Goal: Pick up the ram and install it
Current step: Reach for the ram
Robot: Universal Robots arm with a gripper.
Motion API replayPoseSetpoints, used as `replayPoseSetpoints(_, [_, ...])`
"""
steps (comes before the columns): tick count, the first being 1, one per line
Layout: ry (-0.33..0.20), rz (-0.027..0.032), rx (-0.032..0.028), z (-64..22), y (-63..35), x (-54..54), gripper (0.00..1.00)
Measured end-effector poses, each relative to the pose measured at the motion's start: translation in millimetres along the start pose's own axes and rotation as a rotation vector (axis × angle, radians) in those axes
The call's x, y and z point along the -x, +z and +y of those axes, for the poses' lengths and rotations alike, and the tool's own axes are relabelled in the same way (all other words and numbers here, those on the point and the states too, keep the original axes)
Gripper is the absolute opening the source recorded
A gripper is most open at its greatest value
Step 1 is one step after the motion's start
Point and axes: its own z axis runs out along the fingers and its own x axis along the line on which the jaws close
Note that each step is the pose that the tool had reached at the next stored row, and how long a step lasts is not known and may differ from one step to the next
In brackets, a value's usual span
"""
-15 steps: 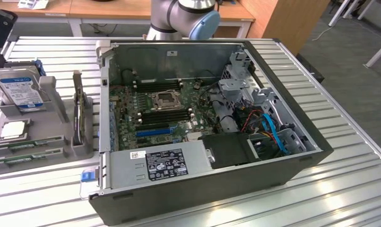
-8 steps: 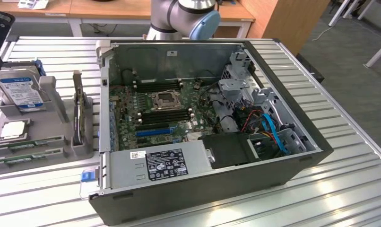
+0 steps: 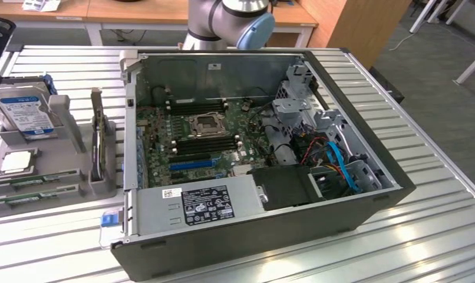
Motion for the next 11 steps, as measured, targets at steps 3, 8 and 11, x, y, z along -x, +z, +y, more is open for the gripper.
replayPoseSetpoints(3, [0.0,0.0,0.0,-1.8,-0.1,0.1,0.1])
replayPoseSetpoints(8, [0.0,0.0,0.0,-3.9,-0.2,0.1,0.1])
replayPoseSetpoints(11, [0.0,0.0,0.0,-4.2,-0.2,0.1,0.1])
